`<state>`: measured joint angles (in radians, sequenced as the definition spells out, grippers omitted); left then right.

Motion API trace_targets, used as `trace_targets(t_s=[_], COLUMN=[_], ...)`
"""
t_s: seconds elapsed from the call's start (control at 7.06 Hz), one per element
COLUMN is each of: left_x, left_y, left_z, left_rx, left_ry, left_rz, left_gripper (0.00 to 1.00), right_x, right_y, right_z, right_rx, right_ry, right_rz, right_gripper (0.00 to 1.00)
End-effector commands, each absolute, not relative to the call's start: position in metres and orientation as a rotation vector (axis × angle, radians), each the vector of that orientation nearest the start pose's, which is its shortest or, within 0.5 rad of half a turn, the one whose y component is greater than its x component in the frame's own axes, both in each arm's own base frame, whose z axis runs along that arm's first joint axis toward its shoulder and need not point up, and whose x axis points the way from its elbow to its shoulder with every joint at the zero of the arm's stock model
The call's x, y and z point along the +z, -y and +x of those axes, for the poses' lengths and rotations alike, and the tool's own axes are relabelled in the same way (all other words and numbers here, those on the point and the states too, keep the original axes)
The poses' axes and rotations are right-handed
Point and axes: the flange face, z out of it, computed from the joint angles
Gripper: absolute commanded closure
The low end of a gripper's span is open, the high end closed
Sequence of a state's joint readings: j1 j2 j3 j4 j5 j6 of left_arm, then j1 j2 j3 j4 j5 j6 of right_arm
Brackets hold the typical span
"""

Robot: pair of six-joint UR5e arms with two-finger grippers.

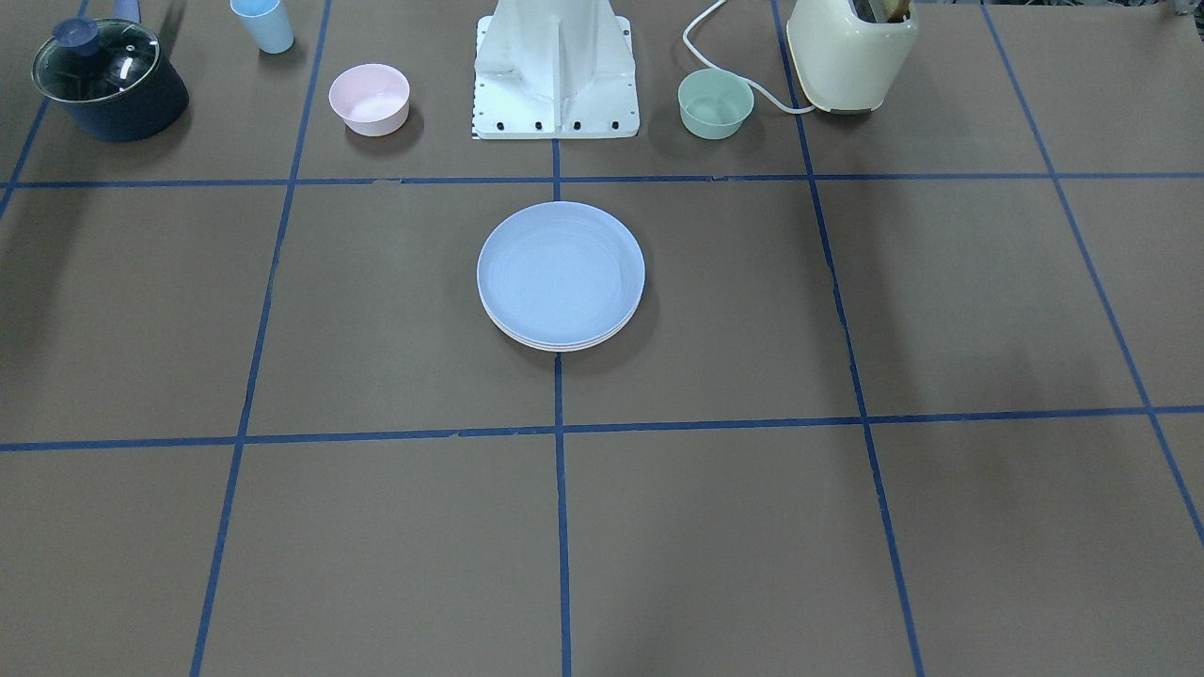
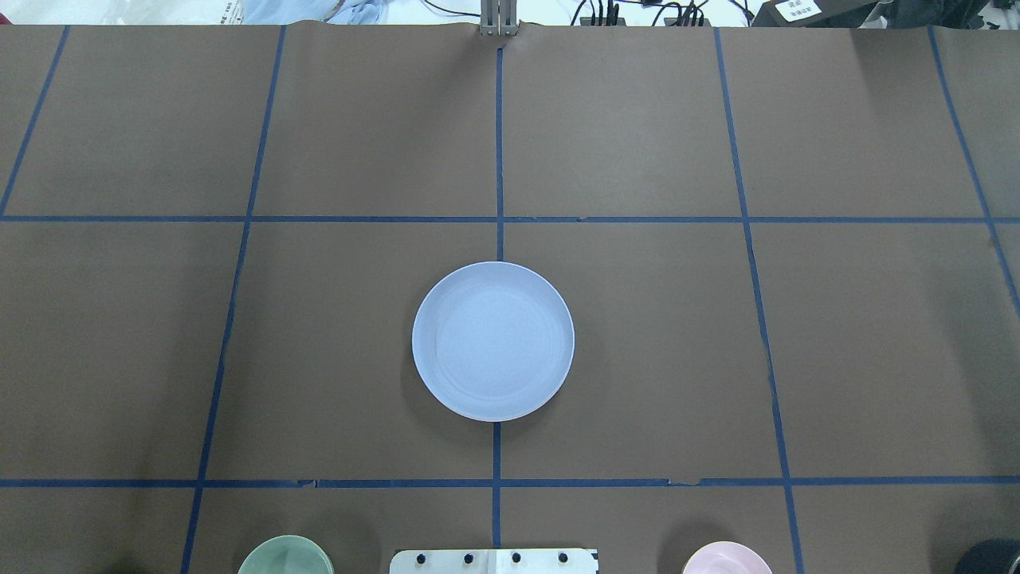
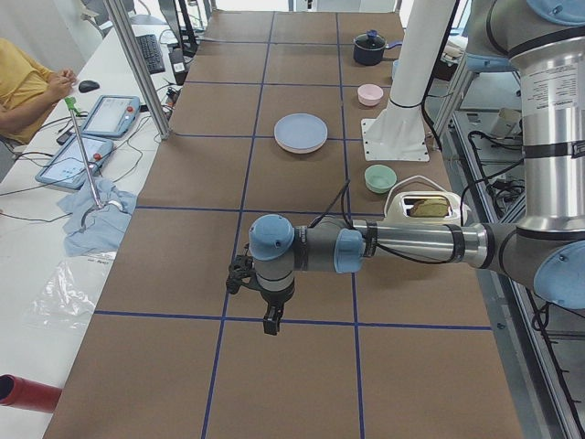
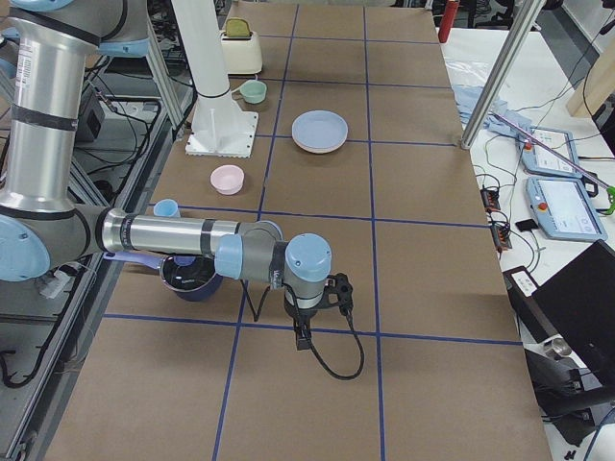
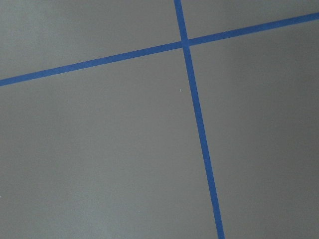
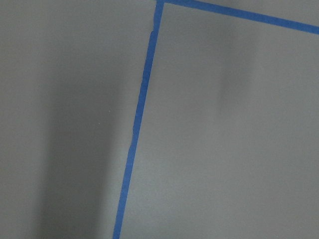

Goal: Stack three plates with pink and blue

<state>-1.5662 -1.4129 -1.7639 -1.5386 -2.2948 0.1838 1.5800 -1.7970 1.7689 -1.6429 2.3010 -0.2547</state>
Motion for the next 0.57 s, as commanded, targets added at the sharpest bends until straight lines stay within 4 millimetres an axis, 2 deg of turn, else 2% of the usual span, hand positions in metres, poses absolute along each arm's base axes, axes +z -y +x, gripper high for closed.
trace_targets(t_s=[0.0, 0.43], left_x=[0.6428, 0.6473], left_y=[0.4253, 0.4247], left_z=[-0.0655, -0.0655], left_rx=[0.180, 0.178], left_ry=[-0.720, -0.721], left_rz=[0.067, 0.059], left_gripper=[0.00, 0.00], right_x=[0.6727, 0.6730], right_y=[0.3873, 0.3872], right_z=[0.0704, 0.0700], right_rx=[-0.197, -0.196], right_ry=[0.737, 0.744], right_rz=[-0.001, -0.002], right_gripper=[0.00, 0.00])
